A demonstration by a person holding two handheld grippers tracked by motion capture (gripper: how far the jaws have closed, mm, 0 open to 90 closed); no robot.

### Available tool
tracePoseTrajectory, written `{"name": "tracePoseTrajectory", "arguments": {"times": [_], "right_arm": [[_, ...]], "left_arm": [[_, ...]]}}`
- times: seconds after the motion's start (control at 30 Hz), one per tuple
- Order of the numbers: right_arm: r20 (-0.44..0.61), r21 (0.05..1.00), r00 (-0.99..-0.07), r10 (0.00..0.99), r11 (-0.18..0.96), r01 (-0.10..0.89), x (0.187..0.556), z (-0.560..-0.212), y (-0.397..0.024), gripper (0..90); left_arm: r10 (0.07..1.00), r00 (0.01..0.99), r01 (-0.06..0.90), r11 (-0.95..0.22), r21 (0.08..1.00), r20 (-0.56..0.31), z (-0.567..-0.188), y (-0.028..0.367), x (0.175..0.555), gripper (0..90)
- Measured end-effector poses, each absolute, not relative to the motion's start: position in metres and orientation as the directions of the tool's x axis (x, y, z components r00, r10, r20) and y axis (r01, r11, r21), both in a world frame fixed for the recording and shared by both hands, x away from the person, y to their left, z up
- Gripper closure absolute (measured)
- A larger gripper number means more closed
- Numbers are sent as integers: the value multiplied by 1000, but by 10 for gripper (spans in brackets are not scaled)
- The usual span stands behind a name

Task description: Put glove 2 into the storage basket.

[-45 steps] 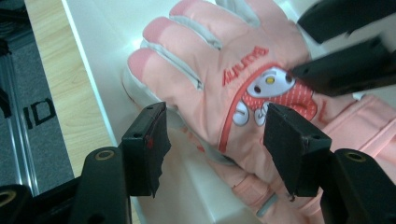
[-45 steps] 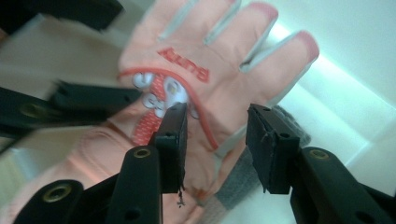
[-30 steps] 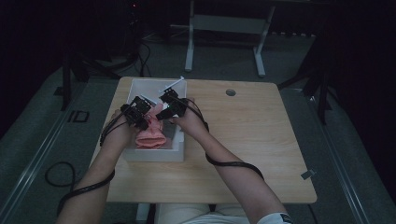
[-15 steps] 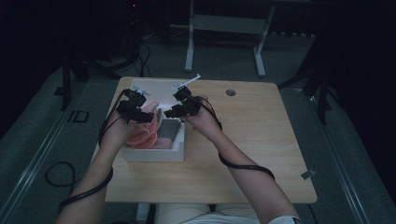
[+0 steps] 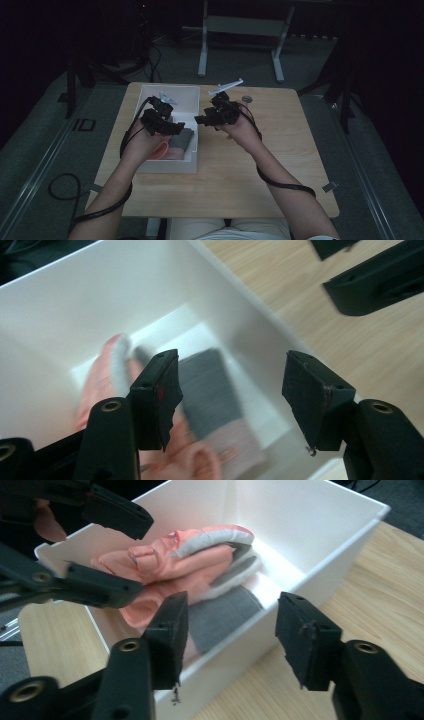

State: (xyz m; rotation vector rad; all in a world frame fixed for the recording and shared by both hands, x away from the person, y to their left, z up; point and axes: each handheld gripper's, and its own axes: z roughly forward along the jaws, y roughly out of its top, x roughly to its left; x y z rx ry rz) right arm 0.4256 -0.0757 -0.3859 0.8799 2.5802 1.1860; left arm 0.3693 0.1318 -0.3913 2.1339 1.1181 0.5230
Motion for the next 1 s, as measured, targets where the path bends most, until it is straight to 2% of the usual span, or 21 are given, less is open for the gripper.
{"name": "tracePoseTrajectory", "arguments": {"times": [0.1, 0.27, 0.33, 0.5, 0.6, 0.77, 1.0], "right_arm": [[83, 745, -805, 587, 500, 441, 423, -385, -89, 394], [90, 764, -804, 588, 477, 435, 421, -387, -114, 267], [98, 768, -795, 598, 462, 443, 421, -389, -123, 243], [106, 773, -786, 608, 447, 450, 420, -397, -144, 186], [108, 775, -783, 613, 441, 452, 419, -400, -151, 179], [97, 781, -769, 632, 431, 452, 416, -408, -168, 177], [54, 767, -776, 628, 472, 435, 406, -424, -186, 160]], "left_arm": [[805, 593, 542, -415, 731, 17, -387, 119, 364, 366], [777, 630, 521, -418, 745, -5, -385, 99, 359, 259], [752, 659, 509, -415, 754, -30, -387, 92, 357, 153], [733, 679, 488, -419, 766, -32, -396, 73, 355, 131], [715, 699, 475, -438, 763, -24, -402, 62, 354, 36], [687, 726, 451, -478, 754, 1, -409, 48, 350, 19], [627, 779, 388, -519, 761, 31, -421, 22, 338, 18]]}}
